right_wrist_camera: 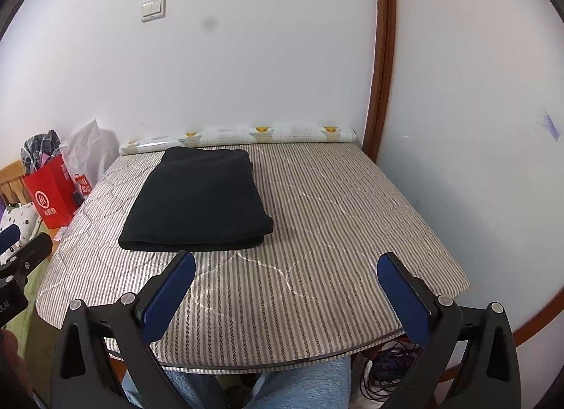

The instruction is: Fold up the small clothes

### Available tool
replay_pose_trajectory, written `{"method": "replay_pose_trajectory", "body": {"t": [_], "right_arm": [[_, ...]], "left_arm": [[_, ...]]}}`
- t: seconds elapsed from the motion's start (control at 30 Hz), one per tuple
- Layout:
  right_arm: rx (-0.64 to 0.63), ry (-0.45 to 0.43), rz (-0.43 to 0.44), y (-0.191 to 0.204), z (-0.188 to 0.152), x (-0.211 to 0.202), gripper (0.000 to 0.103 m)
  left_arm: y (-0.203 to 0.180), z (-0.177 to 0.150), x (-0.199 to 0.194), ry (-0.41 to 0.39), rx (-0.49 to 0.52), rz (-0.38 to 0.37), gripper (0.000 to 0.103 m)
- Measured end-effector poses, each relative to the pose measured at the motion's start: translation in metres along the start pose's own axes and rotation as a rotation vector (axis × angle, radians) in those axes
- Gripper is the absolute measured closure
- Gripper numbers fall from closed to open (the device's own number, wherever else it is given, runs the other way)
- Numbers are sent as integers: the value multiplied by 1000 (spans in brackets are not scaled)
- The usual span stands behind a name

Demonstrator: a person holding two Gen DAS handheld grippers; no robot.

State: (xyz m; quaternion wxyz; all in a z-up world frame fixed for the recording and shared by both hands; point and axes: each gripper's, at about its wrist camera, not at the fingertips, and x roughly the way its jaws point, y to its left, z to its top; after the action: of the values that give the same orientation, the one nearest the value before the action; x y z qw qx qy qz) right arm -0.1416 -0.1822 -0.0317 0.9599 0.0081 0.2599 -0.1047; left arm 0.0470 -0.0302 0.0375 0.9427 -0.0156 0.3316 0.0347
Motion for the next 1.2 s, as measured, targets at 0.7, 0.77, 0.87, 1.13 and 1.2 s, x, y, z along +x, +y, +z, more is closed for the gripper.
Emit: {"method": "replay_pose_trajectory", "body": {"t": [0.7, 0.77, 0.87, 1.13, 1.2], "right_arm": [[2, 2, -4, -3, 0, 2, 1], [3, 2, -3, -2, 0, 1, 1], [2, 0, -2, -1, 0, 0, 1], [4, -2, -2, -3, 0, 0, 1], [4, 0, -3, -3, 0, 0, 1]], "left_arm": [[-2, 1, 3, 11, -3, 14, 14], [-1, 0, 2, 10, -5, 14, 14], [-1, 0, 2, 9, -4, 16, 14], [-1, -1, 2, 8, -4, 16, 14], [0, -1, 2, 9, -6, 16, 14]]}}
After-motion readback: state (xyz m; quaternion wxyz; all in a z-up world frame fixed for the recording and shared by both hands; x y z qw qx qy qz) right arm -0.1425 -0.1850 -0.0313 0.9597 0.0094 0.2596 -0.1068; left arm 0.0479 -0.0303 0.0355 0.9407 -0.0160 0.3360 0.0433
